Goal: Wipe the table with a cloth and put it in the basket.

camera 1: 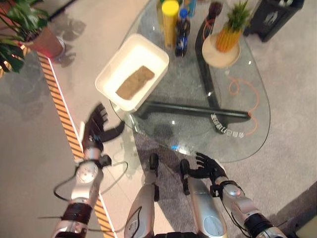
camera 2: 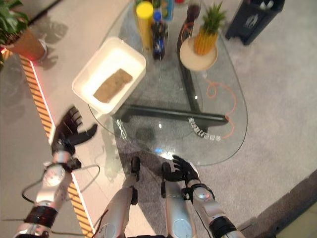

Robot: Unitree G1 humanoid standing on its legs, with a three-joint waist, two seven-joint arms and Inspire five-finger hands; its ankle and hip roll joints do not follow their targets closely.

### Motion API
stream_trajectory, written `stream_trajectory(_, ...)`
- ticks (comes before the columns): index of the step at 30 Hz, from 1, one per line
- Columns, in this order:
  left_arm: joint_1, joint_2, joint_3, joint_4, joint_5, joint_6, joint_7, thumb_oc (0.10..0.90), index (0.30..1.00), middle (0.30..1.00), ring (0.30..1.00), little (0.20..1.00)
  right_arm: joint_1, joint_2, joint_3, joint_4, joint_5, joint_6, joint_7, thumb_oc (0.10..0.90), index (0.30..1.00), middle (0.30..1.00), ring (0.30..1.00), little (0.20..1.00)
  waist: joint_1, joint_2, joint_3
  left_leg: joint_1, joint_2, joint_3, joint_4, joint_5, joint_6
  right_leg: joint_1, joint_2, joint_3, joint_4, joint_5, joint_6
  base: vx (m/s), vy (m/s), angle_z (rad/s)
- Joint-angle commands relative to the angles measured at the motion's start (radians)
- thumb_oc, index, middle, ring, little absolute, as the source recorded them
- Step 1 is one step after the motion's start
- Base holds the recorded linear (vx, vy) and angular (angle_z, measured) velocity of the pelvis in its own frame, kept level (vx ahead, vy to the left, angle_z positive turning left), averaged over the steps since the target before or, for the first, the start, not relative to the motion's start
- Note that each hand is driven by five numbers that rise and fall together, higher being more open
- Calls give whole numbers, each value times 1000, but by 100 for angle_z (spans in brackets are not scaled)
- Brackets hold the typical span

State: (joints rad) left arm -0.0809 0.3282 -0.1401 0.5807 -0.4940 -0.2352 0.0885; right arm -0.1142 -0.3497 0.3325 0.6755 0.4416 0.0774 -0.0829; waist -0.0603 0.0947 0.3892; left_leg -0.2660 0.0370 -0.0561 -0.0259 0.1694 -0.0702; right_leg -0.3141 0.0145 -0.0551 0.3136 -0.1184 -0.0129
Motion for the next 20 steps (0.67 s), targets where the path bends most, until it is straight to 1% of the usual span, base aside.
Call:
stream_trajectory(1, 7, 20, 28, 94, 22, 21, -88, 800, 900, 900, 900, 900, 64, 28, -9, 50, 56, -24, 44, 800, 900, 900, 900, 900, -3, -48, -132, 29, 19, -6, 45, -91, -24, 122, -70, -11, -161, 47, 86, 77, -37, 5)
stream_trajectory(2, 13, 0, 25, 151, 49, 37, -108, 800, 900, 900, 900, 900, 66, 38, -19, 99, 44, -28, 52, 800, 900, 900, 900, 900, -3, -49, -147, 47, 20, -3, 37, -94, -23, 139, -69, -12, -174, 50, 87, 71, -29, 6)
stream_trajectory(3, 15, -12, 24, 193, 58, 31, -121, 800, 900, 900, 900, 900, 66, 41, -22, 132, 44, -36, 59, 800, 900, 900, 900, 900, -2, -51, -155, 57, 21, -2, 34, -95, -22, 151, -70, -13, -183, 52, 87, 100, -24, 14)
stream_trajectory(4, 19, -35, 24, 271, 88, 60, -139, 800, 900, 900, 900, 900, 66, 50, -34, 203, 54, -32, 76, 800, 900, 900, 900, 900, -1, -55, -176, 82, 23, 1, 24, -100, -21, 179, -69, -16, -202, 55, 89, 132, -13, 13)
stream_trajectory(6, 18, -64, 18, 416, 96, 89, -159, 800, 900, 900, 900, 900, 64, 65, -50, 323, 36, -41, 116, 800, 900, 900, 900, 900, -4, -58, -207, 113, 24, 3, 18, -110, -17, 211, -71, -21, -215, 53, 91, 137, -7, 6)
stream_trajectory(7, 17, -71, 19, 456, 97, 102, -165, 800, 900, 900, 900, 900, 63, 71, -52, 355, 35, -41, 123, 800, 900, 900, 900, 900, -5, -59, -217, 122, 25, 6, 16, -113, -16, 219, -72, -24, -219, 53, 93, 92, -8, -1)
stream_trajectory(8, 15, -74, 20, 484, 85, 142, -178, 800, 900, 900, 900, 900, 62, 75, -54, 377, 50, -30, 126, 800, 900, 900, 900, 900, -6, -60, -225, 130, 26, 10, 14, -116, -15, 225, -74, -28, -224, 54, 95, 79, -10, 0)
stream_trajectory(9, 13, -82, 20, 530, 75, 161, -198, 800, 900, 900, 900, 900, 62, 83, -60, 410, 61, -25, 135, 800, 900, 900, 900, 900, -9, -62, -234, 141, 28, 15, 11, -119, -15, 235, -75, -31, -228, 55, 96, 113, -7, -5)
stream_trajectory(10, 10, -96, 19, 602, 77, 140, -220, 800, 900, 900, 900, 900, 62, 96, -72, 465, 61, -26, 153, 800, 900, 900, 900, 900, -14, -64, -249, 159, 29, 24, 9, -125, -12, 252, -78, -37, -237, 56, 97, 133, 1, -10)
stream_trajectory(11, 8, -104, 14, 637, 76, 151, -234, 800, 900, 900, 900, 900, 62, 104, -81, 495, 58, -16, 163, 800, 900, 900, 900, 900, -16, -64, -260, 169, 30, 28, 5, -129, -10, 261, -79, -40, -241, 56, 98, 143, 6, -19)
stream_trajectory(13, 11, -120, 12, 683, 64, 161, -253, 800, 900, 900, 900, 900, 65, 115, -86, 532, 36, 1, 174, 800, 900, 900, 900, 900, -20, -65, -275, 188, 31, 39, -1, -135, -7, 277, -84, -49, -253, 59, 101, 105, 10, -16)
stream_trajectory(15, 12, -130, 18, 698, 53, 171, -257, 800, 900, 900, 900, 900, 68, 124, -93, 565, 41, 16, 192, 800, 900, 900, 900, 900, -23, -63, -287, 213, 33, 46, -15, -141, -4, 296, -85, -56, -263, 57, 103, 103, 16, -10)
stream_trajectory(20, 9, -131, 17, 724, 46, 164, -262, 800, 900, 900, 900, 900, 67, 126, -101, 605, 21, 16, 215, 800, 900, 900, 900, 900, -26, -59, -311, 252, 38, 63, -41, -147, -3, 328, -89, -72, -277, 54, 109, 79, 17, -16)
